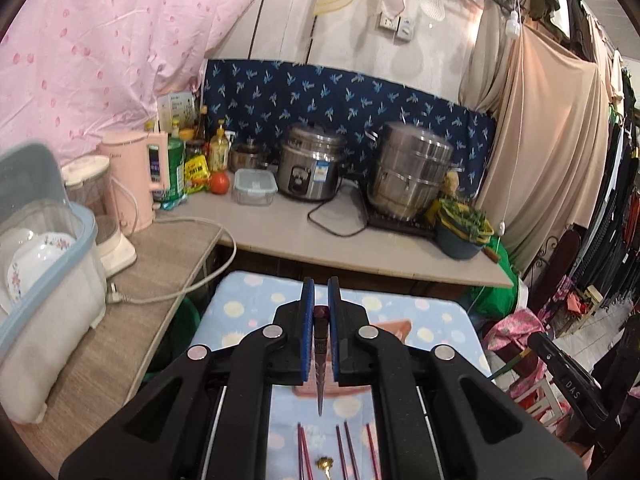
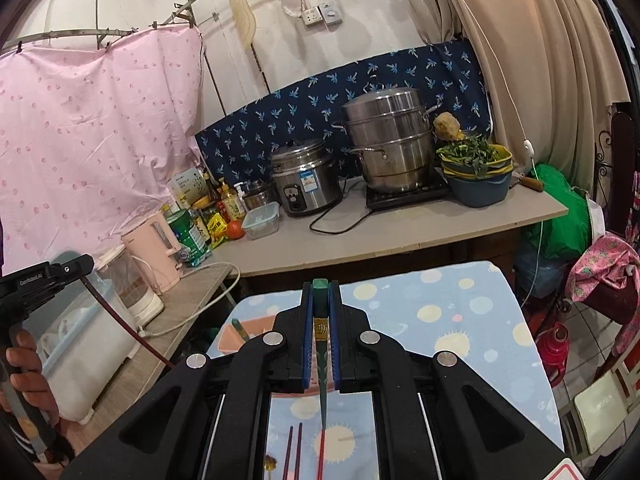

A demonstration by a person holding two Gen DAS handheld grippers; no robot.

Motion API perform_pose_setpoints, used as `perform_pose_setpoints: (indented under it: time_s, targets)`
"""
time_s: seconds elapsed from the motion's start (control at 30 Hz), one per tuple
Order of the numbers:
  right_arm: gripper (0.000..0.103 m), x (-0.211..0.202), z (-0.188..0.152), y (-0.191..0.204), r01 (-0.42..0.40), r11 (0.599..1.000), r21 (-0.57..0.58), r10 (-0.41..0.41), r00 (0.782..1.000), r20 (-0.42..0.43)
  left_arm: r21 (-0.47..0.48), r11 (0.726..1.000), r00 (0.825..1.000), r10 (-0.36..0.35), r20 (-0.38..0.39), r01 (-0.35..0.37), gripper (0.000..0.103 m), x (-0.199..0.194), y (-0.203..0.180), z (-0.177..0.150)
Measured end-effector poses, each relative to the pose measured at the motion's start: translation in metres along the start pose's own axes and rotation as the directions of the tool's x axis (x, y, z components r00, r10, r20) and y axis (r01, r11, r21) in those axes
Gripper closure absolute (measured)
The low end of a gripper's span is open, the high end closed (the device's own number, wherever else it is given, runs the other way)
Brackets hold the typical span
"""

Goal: Organize utensils
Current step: 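Lift both held chopsticks and carry them over the pink basket, then open both grippers to drop the chopsticks into the pink basket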

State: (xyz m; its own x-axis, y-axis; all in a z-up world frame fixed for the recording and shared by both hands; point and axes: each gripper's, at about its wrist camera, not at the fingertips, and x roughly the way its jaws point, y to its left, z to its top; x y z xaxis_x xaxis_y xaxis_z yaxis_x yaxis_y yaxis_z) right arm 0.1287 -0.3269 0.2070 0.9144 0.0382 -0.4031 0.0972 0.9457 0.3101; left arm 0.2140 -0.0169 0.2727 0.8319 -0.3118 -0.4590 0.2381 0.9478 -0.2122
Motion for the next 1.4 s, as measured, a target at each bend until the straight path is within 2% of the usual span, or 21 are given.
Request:
perform_pose_setpoints:
  time_s: [0.27, 0.43, 0.57, 0.73, 1.03, 1.4]
  targets:
    - [0.096, 0.012, 0.050, 0.013, -0.018, 1.000, -0.002, 0.018, 0.995, 0.094, 0.019, 1.000, 0.996, 0.016, 0.089, -0.018, 0.096, 0.013, -0.012, 0.041]
    - [0.096, 0.030, 0.070, 0.020, -0.037, 0.999, 0.006, 0.036, 0.992, 0.118, 0.026, 0.999, 0.994, 0.030, 0.103, -0.033, 0.096, 0.033, -0.017, 0.050]
    - [0.096, 0.049, 0.074, 0.027, -0.064, 0.998, 0.009, 0.062, 0.992, 0.110, 0.031, 0.999, 0.995, 0.034, 0.095, -0.037, 0.096, 0.051, -0.017, 0.050]
    - [0.096, 0.076, 0.064, 0.034, -0.087, 0.996, 0.009, 0.086, 0.994, 0.067, 0.024, 0.999, 0.998, 0.034, 0.059, -0.036, 0.096, 0.075, -0.014, 0.038]
    - [0.096, 0.115, 0.027, 0.029, -0.078, 0.997, 0.021, 0.079, 0.996, -0.039, 0.011, 0.999, 0.998, 0.050, -0.026, -0.050, 0.096, 0.109, -0.003, 0.010]
    - [0.096, 0.137, -0.002, 0.020, -0.054, 0.998, 0.031, 0.057, 0.992, -0.113, -0.013, 0.998, 0.992, 0.061, -0.108, -0.063, 0.096, 0.131, 0.009, -0.020]
